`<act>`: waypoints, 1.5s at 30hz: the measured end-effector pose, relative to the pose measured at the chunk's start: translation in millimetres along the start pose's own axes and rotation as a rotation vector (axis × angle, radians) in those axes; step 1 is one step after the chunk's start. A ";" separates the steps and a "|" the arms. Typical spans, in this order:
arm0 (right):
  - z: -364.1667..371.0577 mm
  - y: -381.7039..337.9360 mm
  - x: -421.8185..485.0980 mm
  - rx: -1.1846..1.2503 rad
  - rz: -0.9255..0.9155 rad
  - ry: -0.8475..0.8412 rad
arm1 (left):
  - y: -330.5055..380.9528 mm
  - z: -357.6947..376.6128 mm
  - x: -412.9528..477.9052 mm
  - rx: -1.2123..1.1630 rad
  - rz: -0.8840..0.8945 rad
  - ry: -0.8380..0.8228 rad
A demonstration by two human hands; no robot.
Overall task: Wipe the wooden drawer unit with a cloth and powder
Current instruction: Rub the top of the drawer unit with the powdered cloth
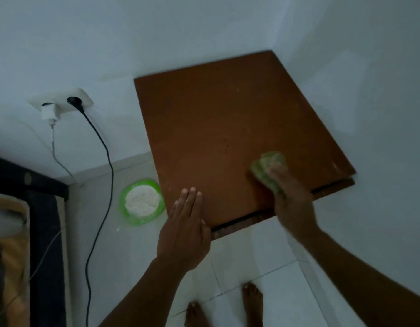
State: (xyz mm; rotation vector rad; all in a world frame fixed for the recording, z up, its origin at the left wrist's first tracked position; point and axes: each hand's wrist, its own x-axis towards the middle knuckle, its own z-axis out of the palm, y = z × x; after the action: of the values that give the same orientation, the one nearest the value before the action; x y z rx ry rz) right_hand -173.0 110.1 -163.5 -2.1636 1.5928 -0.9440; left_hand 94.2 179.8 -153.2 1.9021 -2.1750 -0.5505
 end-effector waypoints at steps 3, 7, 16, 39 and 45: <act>-57.0 91.7 23.7 -0.184 0.172 0.109 | 27.4 11.1 15.1 -0.010 0.041 -0.045; -70.3 133.2 13.1 -0.274 0.219 0.084 | 59.7 27.1 33.0 0.010 0.066 -0.150; 14.3 6.2 -26.0 0.061 -0.099 -0.140 | 78.6 25.6 60.1 0.053 0.034 -0.272; -30.3 159.9 181.1 -0.141 0.071 -0.085 | 70.6 -11.9 184.8 0.126 -0.084 -0.333; 11.4 163.4 213.9 -0.310 0.140 -0.116 | 63.0 -12.1 211.5 0.047 -0.128 -0.284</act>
State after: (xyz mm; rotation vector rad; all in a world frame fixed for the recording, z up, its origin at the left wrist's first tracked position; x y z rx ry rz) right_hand -248.8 -146.3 -196.5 -2.2171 1.9077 -0.5491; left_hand 9.4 -23.7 -136.4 2.1126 -2.2586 -0.8471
